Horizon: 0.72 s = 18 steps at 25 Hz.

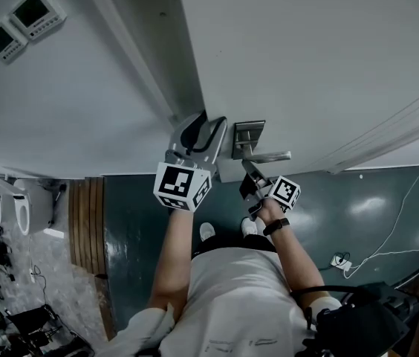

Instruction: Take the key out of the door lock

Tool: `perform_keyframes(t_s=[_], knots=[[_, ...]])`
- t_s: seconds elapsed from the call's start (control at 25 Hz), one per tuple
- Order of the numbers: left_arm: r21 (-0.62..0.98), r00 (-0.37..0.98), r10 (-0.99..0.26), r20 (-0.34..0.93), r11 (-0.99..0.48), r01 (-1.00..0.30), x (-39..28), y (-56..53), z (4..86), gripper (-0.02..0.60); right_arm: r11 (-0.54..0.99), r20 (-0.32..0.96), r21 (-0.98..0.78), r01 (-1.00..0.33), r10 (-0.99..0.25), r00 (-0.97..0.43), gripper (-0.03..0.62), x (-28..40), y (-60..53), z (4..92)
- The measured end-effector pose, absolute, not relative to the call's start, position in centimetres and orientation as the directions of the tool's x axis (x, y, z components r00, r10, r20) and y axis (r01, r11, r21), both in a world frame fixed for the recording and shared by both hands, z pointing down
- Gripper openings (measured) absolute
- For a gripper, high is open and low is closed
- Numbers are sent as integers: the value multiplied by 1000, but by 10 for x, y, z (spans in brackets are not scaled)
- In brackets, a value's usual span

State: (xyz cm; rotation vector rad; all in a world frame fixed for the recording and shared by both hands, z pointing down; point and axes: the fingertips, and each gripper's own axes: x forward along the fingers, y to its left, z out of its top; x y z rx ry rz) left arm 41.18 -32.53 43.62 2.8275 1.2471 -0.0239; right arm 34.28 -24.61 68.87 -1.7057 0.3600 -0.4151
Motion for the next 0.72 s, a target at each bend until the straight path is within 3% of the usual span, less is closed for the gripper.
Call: perform_keyframes(t_s=[0.4,0.6,0.72], knots=[[49,669,742,-28,-668,743,409,-327,437,155,-194,78,-981,-19,-480,874,25,301,-254,692],[46,669,742,-43,-667,743,410,-328,437,156,-319,92,-943,-92,-515,852,25,266,-264,674],[35,665,746,-45,-664,747,411,-328,438,155,-475,157,-873,-111,-489,858,26,255,-256,658]])
